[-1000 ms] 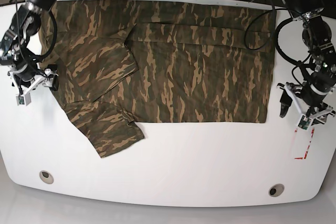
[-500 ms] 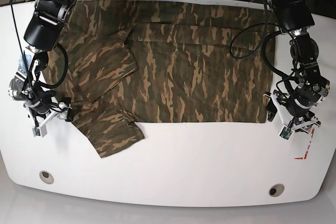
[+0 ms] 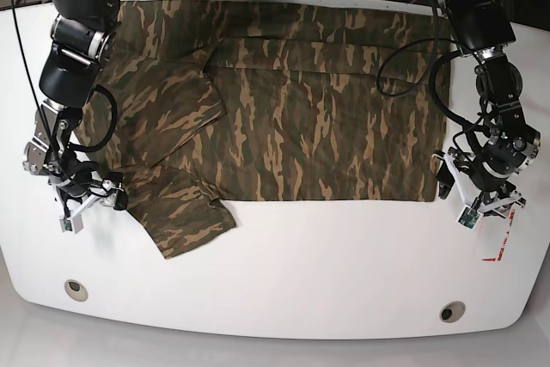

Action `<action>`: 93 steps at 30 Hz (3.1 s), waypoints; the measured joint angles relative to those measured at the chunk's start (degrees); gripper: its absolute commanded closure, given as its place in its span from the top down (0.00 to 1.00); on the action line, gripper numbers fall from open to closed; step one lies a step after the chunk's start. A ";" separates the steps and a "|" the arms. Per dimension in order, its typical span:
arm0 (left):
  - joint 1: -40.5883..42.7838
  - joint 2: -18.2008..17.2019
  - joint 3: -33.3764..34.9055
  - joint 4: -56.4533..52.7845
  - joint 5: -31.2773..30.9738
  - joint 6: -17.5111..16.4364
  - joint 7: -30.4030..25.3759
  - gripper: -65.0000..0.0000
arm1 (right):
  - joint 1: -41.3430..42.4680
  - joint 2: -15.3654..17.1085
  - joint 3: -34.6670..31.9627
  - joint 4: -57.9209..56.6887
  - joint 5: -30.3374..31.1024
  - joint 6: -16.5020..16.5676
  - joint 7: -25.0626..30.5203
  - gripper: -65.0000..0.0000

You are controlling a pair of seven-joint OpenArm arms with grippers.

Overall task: Layout the t-shirt on the table in an organized manner, then fold the t-shirt properly
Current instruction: 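Move both grippers to the shirt's opposite edge, away from the base, then grasp the shirt edge with both grippers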

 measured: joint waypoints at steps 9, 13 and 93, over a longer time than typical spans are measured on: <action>0.09 0.00 0.00 0.00 0.00 0.00 0.00 0.64 | 0.20 -0.50 -0.04 -7.08 -0.24 -0.02 6.21 0.75; 0.42 0.00 0.00 0.00 -0.09 0.00 -0.31 0.64 | 0.22 -0.46 -0.04 -8.00 -0.17 -0.02 6.64 0.73; -15.15 2.82 3.43 -44.65 -0.24 0.81 -14.93 0.84 | 0.07 -1.55 -0.04 -8.17 -0.17 1.29 4.90 0.00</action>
